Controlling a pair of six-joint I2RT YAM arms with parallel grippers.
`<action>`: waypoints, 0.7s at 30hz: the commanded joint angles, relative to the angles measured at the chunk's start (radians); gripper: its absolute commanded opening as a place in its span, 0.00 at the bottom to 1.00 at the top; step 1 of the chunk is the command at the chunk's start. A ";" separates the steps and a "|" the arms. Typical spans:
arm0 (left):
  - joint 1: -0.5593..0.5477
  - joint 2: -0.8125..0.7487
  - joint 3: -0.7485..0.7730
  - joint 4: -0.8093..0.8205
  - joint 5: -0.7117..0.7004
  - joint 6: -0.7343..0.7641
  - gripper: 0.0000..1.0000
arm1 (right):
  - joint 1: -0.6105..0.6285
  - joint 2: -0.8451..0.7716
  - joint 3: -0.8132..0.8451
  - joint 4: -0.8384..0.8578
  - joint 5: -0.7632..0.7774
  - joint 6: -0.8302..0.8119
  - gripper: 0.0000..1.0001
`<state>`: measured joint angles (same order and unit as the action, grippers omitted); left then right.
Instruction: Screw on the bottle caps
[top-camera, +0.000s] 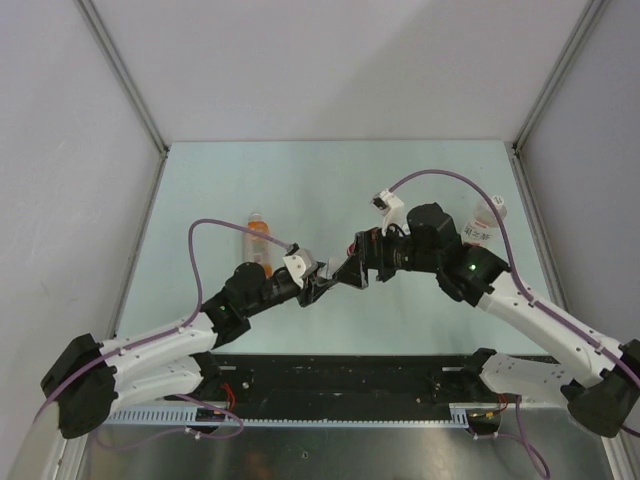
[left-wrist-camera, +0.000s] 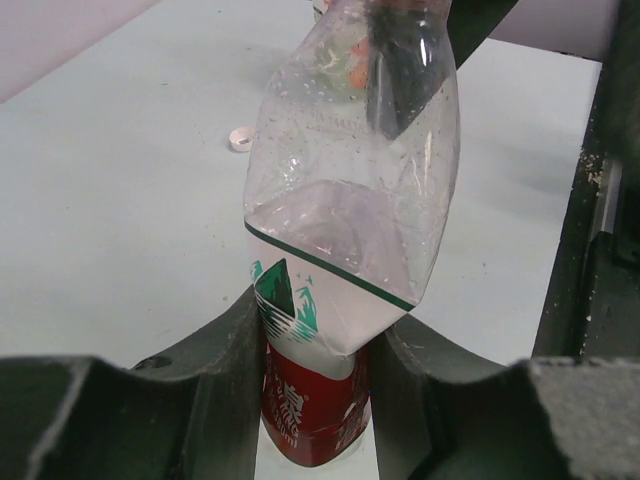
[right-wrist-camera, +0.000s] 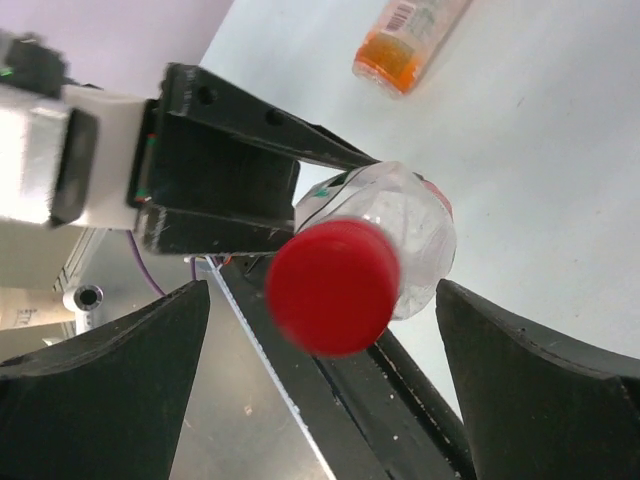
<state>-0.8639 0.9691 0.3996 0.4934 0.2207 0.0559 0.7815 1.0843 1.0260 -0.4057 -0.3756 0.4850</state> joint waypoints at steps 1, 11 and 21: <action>-0.003 0.012 0.001 0.054 -0.035 -0.029 0.00 | -0.005 -0.080 0.027 0.062 -0.033 -0.120 0.99; 0.042 -0.074 -0.042 0.060 0.071 -0.046 0.00 | -0.022 -0.240 0.028 -0.049 0.034 -0.390 0.99; 0.089 -0.108 -0.086 0.081 0.471 0.029 0.00 | -0.054 -0.369 -0.089 0.009 -0.321 -0.760 0.88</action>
<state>-0.7826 0.8745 0.3233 0.5224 0.4652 0.0349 0.7437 0.7708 0.9924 -0.4568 -0.4812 -0.0628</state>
